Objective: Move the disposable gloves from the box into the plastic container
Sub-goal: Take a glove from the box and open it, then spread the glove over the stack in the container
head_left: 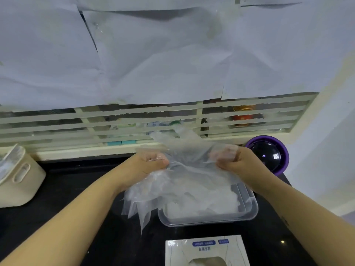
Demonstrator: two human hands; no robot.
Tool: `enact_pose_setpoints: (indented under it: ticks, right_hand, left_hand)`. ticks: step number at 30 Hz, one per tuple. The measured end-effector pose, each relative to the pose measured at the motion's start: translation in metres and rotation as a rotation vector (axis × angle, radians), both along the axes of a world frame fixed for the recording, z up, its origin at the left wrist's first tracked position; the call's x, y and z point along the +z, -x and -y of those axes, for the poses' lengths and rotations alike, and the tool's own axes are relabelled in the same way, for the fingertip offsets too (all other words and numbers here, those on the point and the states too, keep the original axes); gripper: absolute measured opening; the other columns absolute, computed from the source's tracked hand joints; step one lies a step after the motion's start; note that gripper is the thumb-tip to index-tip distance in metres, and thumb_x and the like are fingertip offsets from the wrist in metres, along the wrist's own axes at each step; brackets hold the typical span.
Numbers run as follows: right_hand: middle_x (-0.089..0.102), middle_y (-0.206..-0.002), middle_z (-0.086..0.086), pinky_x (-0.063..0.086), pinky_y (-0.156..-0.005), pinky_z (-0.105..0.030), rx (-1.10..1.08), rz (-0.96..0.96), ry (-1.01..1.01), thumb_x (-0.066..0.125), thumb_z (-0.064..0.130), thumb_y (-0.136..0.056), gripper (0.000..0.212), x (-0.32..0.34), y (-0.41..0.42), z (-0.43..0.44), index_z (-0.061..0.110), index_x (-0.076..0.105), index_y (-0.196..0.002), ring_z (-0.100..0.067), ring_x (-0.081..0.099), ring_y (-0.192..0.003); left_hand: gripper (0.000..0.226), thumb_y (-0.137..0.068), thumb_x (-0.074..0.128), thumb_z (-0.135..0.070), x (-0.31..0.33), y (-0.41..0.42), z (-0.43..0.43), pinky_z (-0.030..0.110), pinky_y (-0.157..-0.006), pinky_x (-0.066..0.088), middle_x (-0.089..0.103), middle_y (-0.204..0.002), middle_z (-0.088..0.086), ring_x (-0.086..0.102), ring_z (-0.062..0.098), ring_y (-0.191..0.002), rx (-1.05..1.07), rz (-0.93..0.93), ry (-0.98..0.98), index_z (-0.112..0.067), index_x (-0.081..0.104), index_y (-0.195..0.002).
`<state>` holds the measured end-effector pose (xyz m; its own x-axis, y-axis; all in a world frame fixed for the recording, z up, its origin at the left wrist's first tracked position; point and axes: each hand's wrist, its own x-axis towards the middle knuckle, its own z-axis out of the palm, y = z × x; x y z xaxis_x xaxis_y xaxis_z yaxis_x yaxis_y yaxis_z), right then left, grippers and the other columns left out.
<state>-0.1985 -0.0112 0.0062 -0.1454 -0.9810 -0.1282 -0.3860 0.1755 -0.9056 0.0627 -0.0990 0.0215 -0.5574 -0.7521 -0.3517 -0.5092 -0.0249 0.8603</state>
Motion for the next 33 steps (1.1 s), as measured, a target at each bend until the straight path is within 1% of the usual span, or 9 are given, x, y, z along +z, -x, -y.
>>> enact_pose_setpoints:
  ticks: [6,11,16,20,23,25,27,29,33]
  right_hand:
    - [0.065,-0.097,0.013,0.044,-0.068,-0.007,-0.041,-0.315,-0.008,0.058,0.007,-0.093,0.032,-0.013,0.012,0.006,0.02,0.063,-0.121,-0.005,0.064,-0.089]
    - [0.063,-0.086,0.004,0.051,-0.065,-0.021,0.036,-0.444,-0.191,0.055,0.006,-0.09,0.051,-0.032,0.009,0.01,0.021,0.045,-0.138,-0.013,0.062,-0.073]
    - [0.06,-0.083,0.0,0.043,-0.049,-0.015,0.087,-0.518,-0.295,0.06,0.003,-0.088,0.082,-0.041,0.0,0.014,0.023,0.013,-0.153,-0.012,0.057,-0.061]
    - [0.065,-0.078,-0.009,0.039,-0.051,-0.021,0.118,-0.629,-0.346,0.057,0.004,-0.09,0.091,-0.047,-0.002,0.016,0.02,-0.006,-0.154,-0.014,0.051,-0.057]
    - [0.054,-0.13,-0.007,0.048,-0.073,-0.021,0.037,-0.685,-0.264,0.063,0.013,-0.089,0.095,-0.04,-0.003,0.01,0.02,-0.006,-0.154,-0.013,0.059,-0.091]
    - [0.039,-0.146,-0.004,0.042,-0.1,-0.031,-0.008,-0.918,-0.008,0.066,0.019,-0.087,0.084,-0.038,-0.002,0.004,0.019,0.014,-0.153,-0.021,0.047,-0.124]
    - [0.051,-0.135,-0.003,0.042,-0.103,-0.037,0.052,-0.953,0.219,0.067,0.015,-0.086,0.059,-0.035,-0.008,0.003,0.017,0.045,-0.141,-0.025,0.047,-0.123]
    - [0.052,-0.133,0.0,0.043,-0.101,-0.036,0.242,-0.85,0.093,0.061,0.017,-0.092,0.044,-0.039,-0.019,0.006,0.02,0.051,-0.135,-0.022,0.047,-0.122]
    - [0.031,-0.147,-0.009,0.037,-0.105,-0.039,0.491,-0.773,-0.436,0.065,0.027,-0.09,0.068,-0.079,-0.039,0.018,0.017,0.029,-0.146,-0.029,0.034,-0.132]
  left_hand:
    - [0.014,-0.091,0.065,-0.035,-0.016,-0.029,0.012,0.037,-0.092,0.052,0.075,-0.096,-0.003,0.069,0.017,-0.094,0.095,0.197,-0.153,-0.027,0.075,-0.096]
    - [0.025,-0.093,0.061,-0.033,-0.002,-0.026,0.016,0.022,-0.063,0.044,0.06,-0.098,-0.01,0.059,0.007,-0.075,0.236,0.495,0.383,-0.025,0.061,-0.117]
    - [0.029,-0.097,0.05,-0.034,0.013,0.038,-0.015,0.03,-0.081,0.052,0.058,-0.116,-0.012,0.06,0.012,-0.099,-0.249,0.644,0.813,-0.036,0.057,-0.126]
    - [0.035,-0.098,0.05,-0.028,-0.035,0.083,-0.017,0.036,-0.084,0.044,0.055,-0.134,0.001,0.057,0.023,-0.116,-0.675,0.92,0.742,-0.024,0.056,-0.133]
    - [0.037,-0.097,0.05,-0.027,-0.064,0.099,-0.014,0.036,-0.092,0.045,0.055,-0.134,0.001,0.055,0.023,-0.118,-0.805,1.059,0.569,-0.022,0.055,-0.134]
    - [0.038,-0.097,0.049,-0.027,-0.071,0.1,-0.013,0.037,-0.095,0.044,0.055,-0.135,0.001,0.053,0.024,-0.12,-0.843,1.083,0.5,-0.021,0.055,-0.135]
    - [0.037,-0.097,0.048,-0.026,-0.077,0.101,-0.011,0.036,-0.094,0.044,0.056,-0.134,0.001,0.054,0.023,-0.12,-0.851,1.076,0.467,-0.02,0.056,-0.133]
    - [0.037,-0.097,0.048,-0.027,-0.078,0.103,-0.011,0.035,-0.093,0.044,0.057,-0.133,0.001,0.055,0.023,-0.118,-0.839,1.072,0.415,-0.02,0.056,-0.133]
    - [0.045,-0.1,0.048,-0.03,-0.071,0.111,-0.013,0.034,-0.103,0.04,0.051,-0.141,0.0,0.049,0.022,-0.126,-0.805,0.977,0.228,-0.023,0.044,-0.145]
